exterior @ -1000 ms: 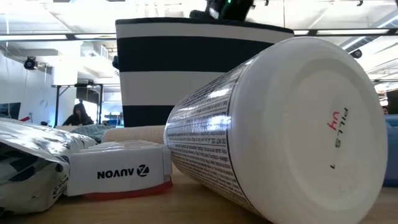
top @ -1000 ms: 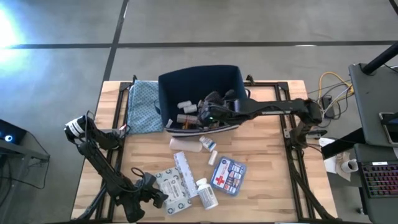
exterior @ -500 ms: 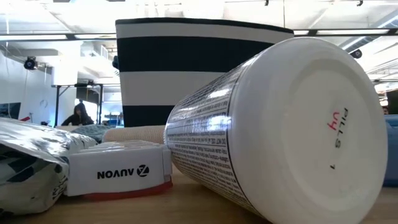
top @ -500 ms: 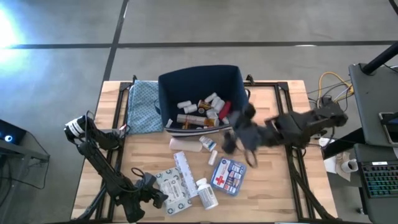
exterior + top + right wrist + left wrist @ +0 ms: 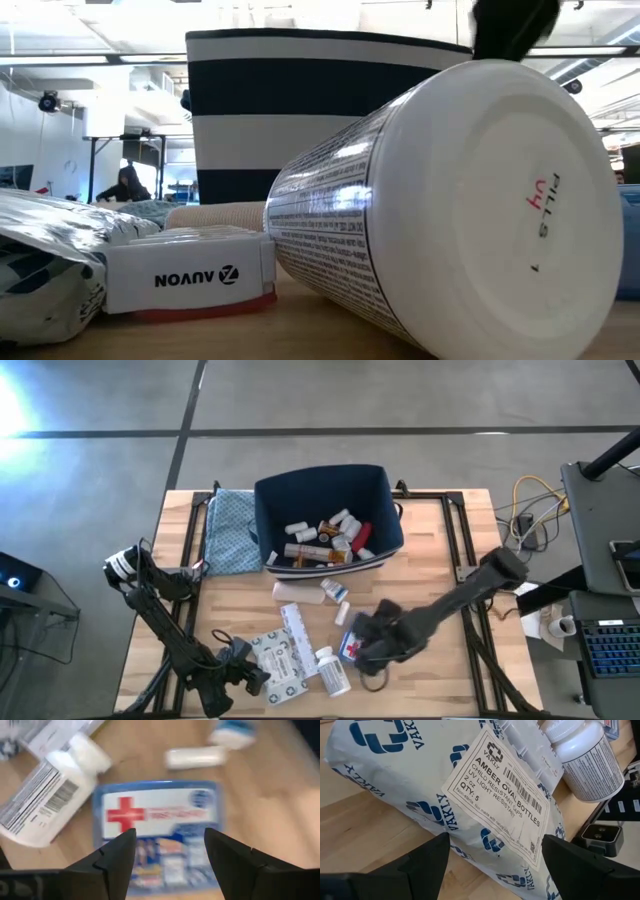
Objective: Pick & place medical supplies in basket/bin
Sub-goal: Put the blue pill bottle into the blue bin
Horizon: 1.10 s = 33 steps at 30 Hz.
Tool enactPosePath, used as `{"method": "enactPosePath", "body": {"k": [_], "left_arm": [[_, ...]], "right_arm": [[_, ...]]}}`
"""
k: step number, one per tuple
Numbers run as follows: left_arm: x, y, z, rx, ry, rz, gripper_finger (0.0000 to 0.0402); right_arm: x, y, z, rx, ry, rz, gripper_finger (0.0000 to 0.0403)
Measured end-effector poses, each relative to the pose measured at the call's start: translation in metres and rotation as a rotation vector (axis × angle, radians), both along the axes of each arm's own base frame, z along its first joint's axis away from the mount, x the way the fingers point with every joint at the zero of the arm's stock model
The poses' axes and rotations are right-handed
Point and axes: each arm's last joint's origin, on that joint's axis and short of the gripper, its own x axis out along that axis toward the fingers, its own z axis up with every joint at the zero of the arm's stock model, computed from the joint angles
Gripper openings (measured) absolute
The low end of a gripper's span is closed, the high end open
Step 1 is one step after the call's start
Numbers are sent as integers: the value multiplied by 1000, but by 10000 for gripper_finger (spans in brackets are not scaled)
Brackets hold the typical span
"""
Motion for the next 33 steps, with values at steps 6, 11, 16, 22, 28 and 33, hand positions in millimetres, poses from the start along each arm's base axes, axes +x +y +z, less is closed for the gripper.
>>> {"method": "enactPosePath", "body": {"k": [6,11,16,22,28,33], "left_arm": [[0,0,0,-3,-2,1,295],[0,0,0,-2,-3,-1,295],[0,-1,0,19,-6,-33,295],[-4,-3,0,28,2,-55,295],[-5,-2,-1,43,14,-54,295],[-11,-5,-1,23,18,-50,295]], "right_arm": [[33,-17,-40,-34,47,-7,222],[63,-56,-56,-26,3,-85,211],[74,-87,-64,-56,14,-170,215],[81,-109,-68,-58,15,-213,232],[84,-118,-74,-56,-22,-209,244],[75,-121,-90,-82,36,-174,244]]}}
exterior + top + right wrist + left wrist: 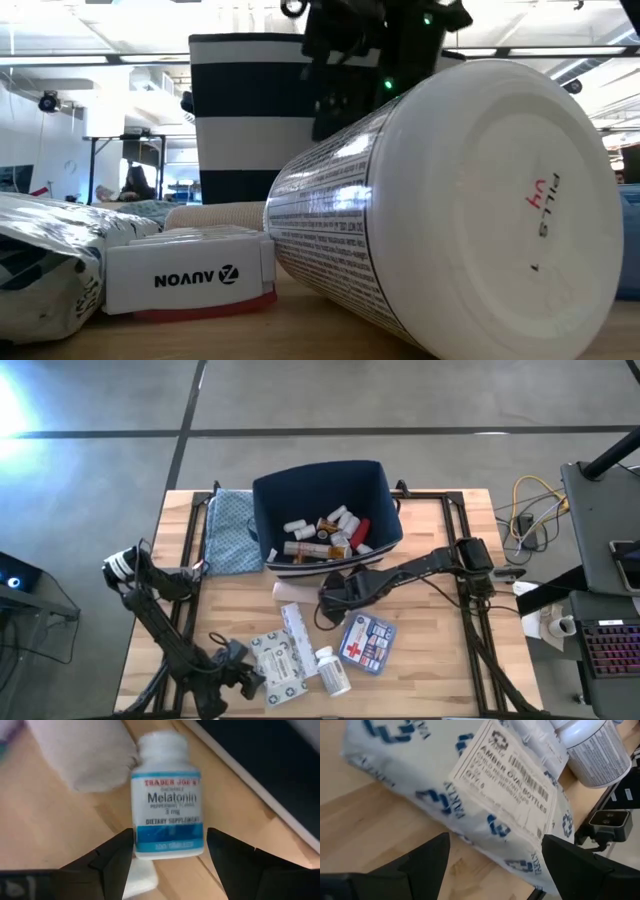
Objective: Pick & place medical supplies in basket/bin
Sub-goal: Put the blue pill bottle into the blue bin
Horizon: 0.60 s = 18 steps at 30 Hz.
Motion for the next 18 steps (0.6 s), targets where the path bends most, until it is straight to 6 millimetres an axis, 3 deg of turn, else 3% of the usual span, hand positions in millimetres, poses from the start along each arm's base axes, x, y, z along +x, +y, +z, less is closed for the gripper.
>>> {"method": "enactPosePath", "body": {"k": [5,11,18], "left_arm": [[-5,-2,0,-30,7,27,295],[-5,-2,0,-30,7,28,295],[-5,-2,0,-31,6,28,295]], "right_arm": [[-2,1,-13,18,-53,-44,242],[-1,5,-15,54,-97,-62,241],[4,30,-11,80,-168,47,244]]}}
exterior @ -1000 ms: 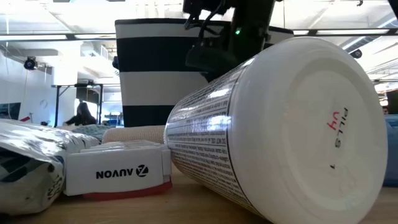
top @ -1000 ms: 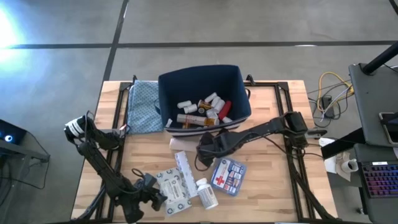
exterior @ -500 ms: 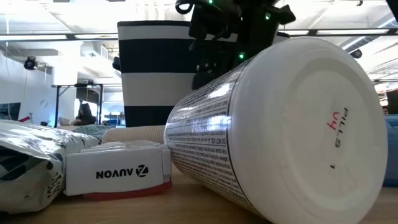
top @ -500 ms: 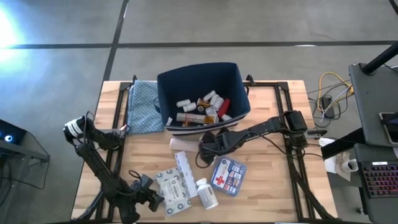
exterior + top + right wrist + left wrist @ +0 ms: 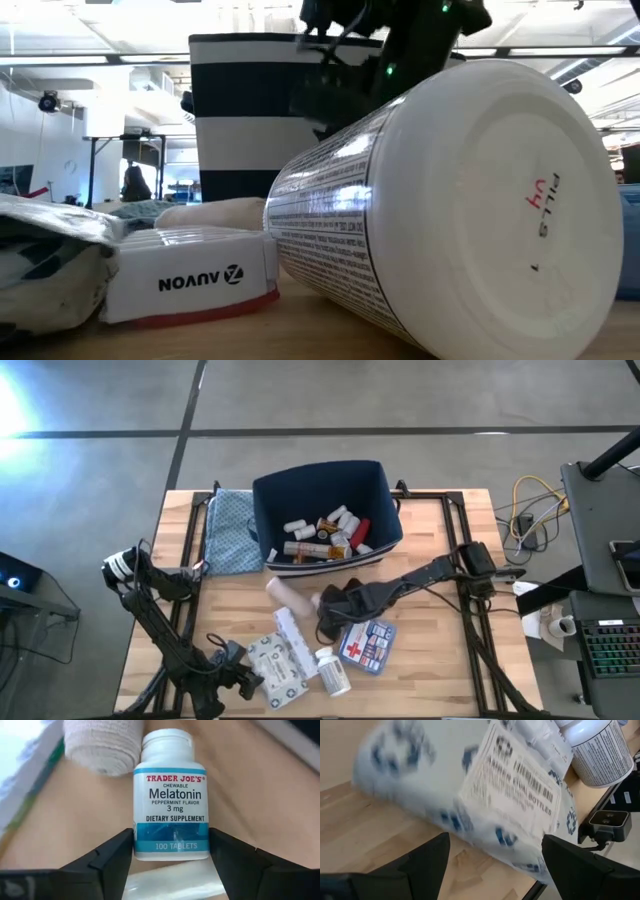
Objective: Pick & place medical supplies in basket/bin
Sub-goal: Put the blue pill bottle into the blue bin
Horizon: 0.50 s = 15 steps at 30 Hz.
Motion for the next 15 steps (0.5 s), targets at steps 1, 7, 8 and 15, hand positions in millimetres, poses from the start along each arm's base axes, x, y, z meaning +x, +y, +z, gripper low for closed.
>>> {"method": "enactPosePath", "body": {"k": [1,7,8,15], "left_arm": [[0,0,0,0,0,0,295],[0,0,0,0,0,0,295],[0,0,0,0,0,0,295],[0,0,0,1,0,0,295]], "right_arm": [[1,3,0,2,-12,16,246],[-1,7,-3,-12,-4,31,242],[-1,8,-2,-14,-5,38,242],[2,16,1,-9,-40,92,246]]}}
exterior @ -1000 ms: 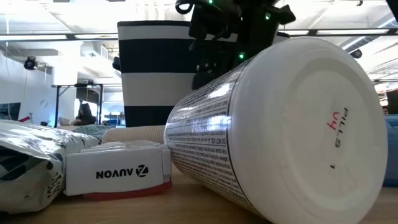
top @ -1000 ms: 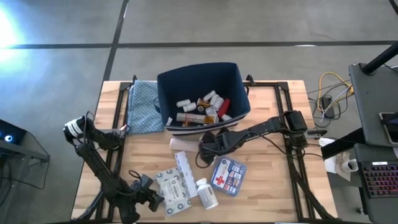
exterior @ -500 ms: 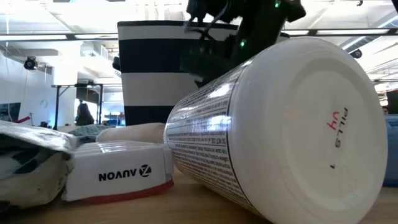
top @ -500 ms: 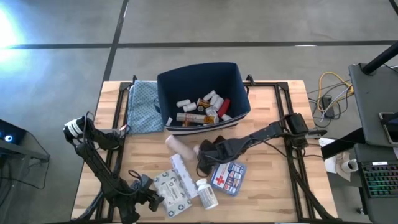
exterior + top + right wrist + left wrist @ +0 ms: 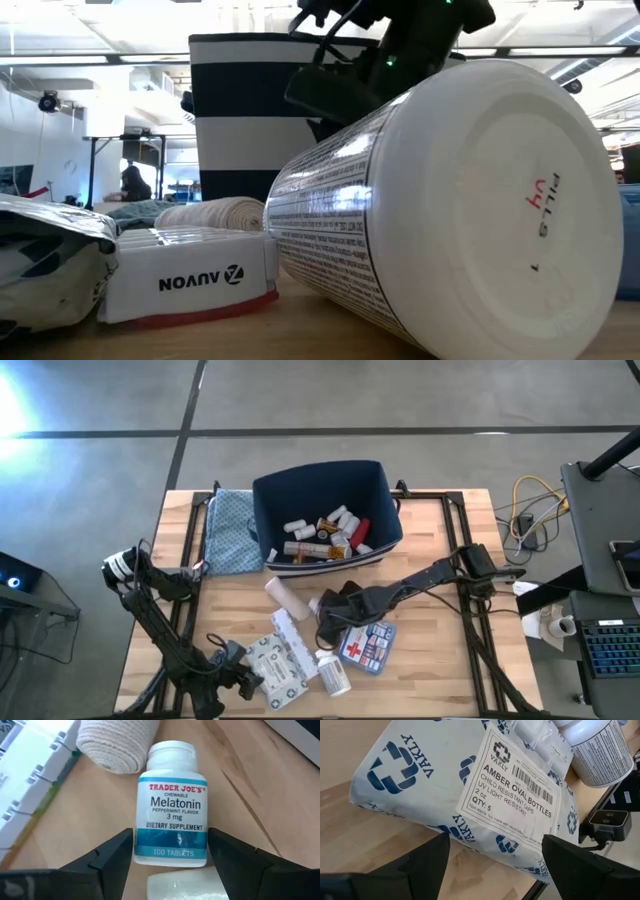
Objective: Pick & place medical supplies in basket/bin
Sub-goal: Put the blue pill bottle into the blue bin
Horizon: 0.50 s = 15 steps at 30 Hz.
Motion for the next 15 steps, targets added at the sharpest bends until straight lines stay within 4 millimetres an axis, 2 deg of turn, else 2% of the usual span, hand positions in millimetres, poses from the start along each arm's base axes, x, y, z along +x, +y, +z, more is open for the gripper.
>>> {"method": "enactPosePath", "body": {"k": [7,15], "left_arm": [[0,0,0,3,2,0,295],[-1,1,-1,16,9,-1,295]], "right_arm": [[0,11,9,-3,-41,23,242],[8,11,-9,-27,-72,-44,267]]}}
